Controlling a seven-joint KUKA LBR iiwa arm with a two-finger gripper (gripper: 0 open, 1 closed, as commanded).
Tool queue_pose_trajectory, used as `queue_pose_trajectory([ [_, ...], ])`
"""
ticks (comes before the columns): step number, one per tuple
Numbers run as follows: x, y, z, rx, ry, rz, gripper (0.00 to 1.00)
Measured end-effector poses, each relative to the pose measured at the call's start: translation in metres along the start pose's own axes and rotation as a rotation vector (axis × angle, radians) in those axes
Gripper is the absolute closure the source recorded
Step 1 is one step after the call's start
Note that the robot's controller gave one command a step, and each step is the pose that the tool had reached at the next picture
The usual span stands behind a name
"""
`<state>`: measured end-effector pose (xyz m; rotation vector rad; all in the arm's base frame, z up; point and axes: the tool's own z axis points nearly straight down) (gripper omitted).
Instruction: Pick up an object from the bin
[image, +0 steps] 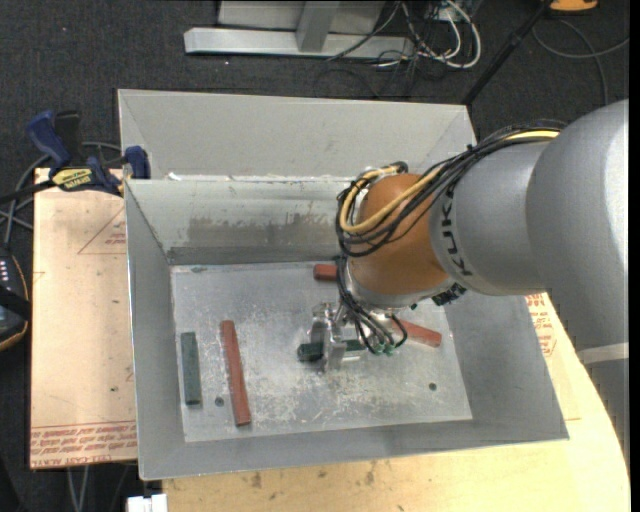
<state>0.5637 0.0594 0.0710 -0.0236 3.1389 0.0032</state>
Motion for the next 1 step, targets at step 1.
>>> queue_pose_trajectory([
  [1, -0.0058, 0.0041, -0.1732, 0.0, -0.009, -0.004, 1.0],
])
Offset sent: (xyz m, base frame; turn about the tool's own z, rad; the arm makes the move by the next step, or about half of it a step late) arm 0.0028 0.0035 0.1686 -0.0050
